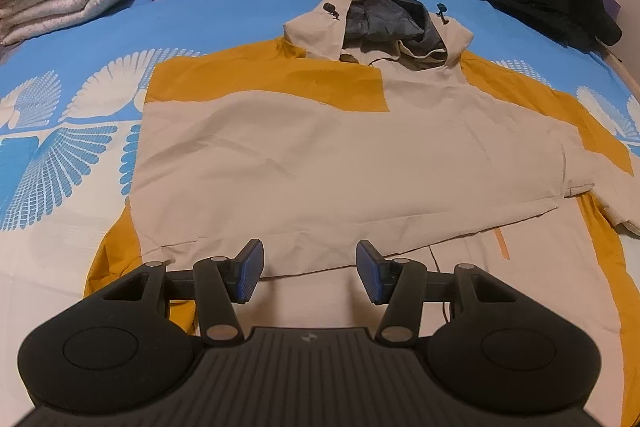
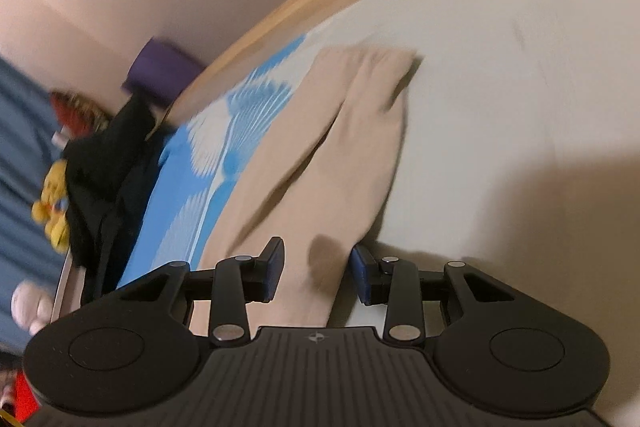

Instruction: Fold large clothes

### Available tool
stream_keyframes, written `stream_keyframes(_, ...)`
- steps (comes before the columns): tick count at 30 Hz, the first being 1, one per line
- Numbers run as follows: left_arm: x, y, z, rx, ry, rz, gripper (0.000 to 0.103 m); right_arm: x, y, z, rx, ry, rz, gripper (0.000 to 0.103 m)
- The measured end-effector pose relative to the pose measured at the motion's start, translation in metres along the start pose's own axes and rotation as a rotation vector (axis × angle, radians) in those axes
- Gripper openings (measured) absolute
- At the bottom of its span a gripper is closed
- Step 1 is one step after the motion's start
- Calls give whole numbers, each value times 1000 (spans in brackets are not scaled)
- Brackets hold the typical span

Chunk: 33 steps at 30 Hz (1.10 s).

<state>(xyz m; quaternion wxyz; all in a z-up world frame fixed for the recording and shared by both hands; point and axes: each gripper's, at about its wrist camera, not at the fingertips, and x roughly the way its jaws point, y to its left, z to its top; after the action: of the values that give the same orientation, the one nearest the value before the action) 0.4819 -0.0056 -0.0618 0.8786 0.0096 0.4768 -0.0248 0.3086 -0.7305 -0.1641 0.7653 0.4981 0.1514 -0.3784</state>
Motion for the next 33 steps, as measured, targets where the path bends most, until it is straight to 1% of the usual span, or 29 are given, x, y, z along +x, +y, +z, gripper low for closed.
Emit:
stream_keyframes(1,0,1,0,-2,0,1,56,-1,-2,3,3,-13,-8,37)
stream_keyframes(4,-2,4,1,-13,-3,-1,56,0,-4,6,2,-39,-30,28)
stream_keyframes(6,-4,6,2,-16,-6,-4,56,-2,-2,6,-7,-58,-32,3)
stream_keyframes(8,-6,8,2,-18,-8,-6,56,-8,5,6,-43,-94,-25,1)
stream_keyframes(10,-8,11,3,-24,-12,-8,56,-18,20,3,-84,-138,-26,1)
stream_keyframes(12,-12,18,4,-42,-17,-8,56,-30,47,-2,-156,-184,-17,0)
stream_keyframes(14,-16,26,7,-67,-24,-12,56,-47,86,-12,-270,-231,9,0)
stream_keyframes(16,-21,36,11,-95,-33,-18,56,-65,129,-31,-394,-257,75,0)
stream_keyframes(17,-24,42,12,-109,-38,-17,56,-77,156,-48,-469,-257,138,0)
stream_keyframes(18,-26,49,14,-124,-44,-14,56,-87,176,-63,-519,-246,194,0)
stream_keyframes(19,-29,55,16,-138,-49,-9,56,-101,201,-88,-581,-212,283,0)
stream_keyframes(20,-31,63,18,-155,-55,-3,56,-112,219,-109,-627,-176,349,0)
stream_keyframes(22,-36,79,21,-197,-63,3,56,-141,252,-165,-735,-78,509,0)
stream_keyframes(23,-38,87,22,-219,-68,3,56,-159,266,-200,-782,1,597,0)
stream_keyframes(24,-40,95,23,-240,-71,4,56,-172,273,-227,-805,80,660,0)
stream_keyframes(25,-42,101,24,-258,-74,3,56,-183,279,-253,-818,181,716,1)
stream_keyframes(26,-45,109,25,-278,-78,0,56,-192,283,-285,-825,324,766,2)
stream_keyframes(27,-46,115,26,-295,-81,-3,56,-198,283,-307,-826,426,777,2)
stream_keyframes(28,-48,121,27,-312,-83,-4,56,-207,280,-332,-825,517,758,2)
stream_keyframes(29,-50,127,27,-331,-84,-6,56,-212,277,-346,-824,561,722,3)
stream_keyframes(31,-52,135,27,-365,-84,-13,56,-224,269,-362,-814,635,643,4)
stream_keyframes(32,-52,138,26,-381,-82,-17,56,-232,265,-363,-805,656,596,4)
stream_keyframes(33,-52,139,26,-389,-80,-22,56,-244,261,-361,-790,650,554,6)
